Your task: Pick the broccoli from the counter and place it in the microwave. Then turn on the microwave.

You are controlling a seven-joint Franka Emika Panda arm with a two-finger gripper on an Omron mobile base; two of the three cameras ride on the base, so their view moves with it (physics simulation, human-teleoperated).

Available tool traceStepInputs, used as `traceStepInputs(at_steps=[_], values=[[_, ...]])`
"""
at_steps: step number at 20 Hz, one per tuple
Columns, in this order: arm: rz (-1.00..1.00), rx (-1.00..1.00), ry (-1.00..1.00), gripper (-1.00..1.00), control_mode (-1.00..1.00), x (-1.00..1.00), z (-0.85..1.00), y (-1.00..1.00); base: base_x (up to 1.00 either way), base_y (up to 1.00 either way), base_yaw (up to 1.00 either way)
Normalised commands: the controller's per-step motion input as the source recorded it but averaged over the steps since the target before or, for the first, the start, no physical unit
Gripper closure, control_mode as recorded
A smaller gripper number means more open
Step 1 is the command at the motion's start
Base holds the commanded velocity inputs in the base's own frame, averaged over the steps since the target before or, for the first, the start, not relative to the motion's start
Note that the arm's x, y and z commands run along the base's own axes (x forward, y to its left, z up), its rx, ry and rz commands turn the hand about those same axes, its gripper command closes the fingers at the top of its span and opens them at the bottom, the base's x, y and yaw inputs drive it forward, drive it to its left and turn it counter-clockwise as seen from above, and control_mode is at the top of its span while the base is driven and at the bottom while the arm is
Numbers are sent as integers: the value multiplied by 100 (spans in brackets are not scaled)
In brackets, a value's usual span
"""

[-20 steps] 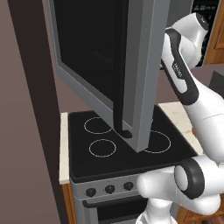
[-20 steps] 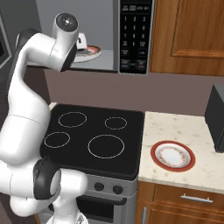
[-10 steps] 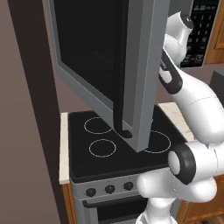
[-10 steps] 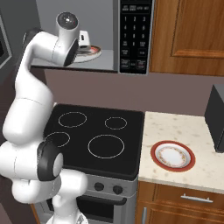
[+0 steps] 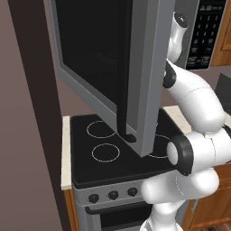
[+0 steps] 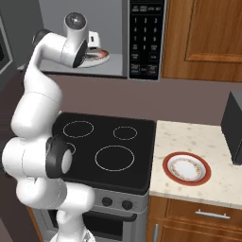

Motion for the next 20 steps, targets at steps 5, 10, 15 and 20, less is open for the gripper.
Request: traceStepInputs(at_steps=[5, 10, 15, 20], values=[[-4, 0, 6, 100, -100, 36, 0, 0, 0, 0, 0], [-3, 0, 10, 100, -100, 33, -6, 1, 0, 0, 0], [-2, 0, 8, 100, -100, 24, -9, 1, 0, 0, 0], [-1, 0, 5, 100, -100, 22, -7, 4, 0, 0, 0]])
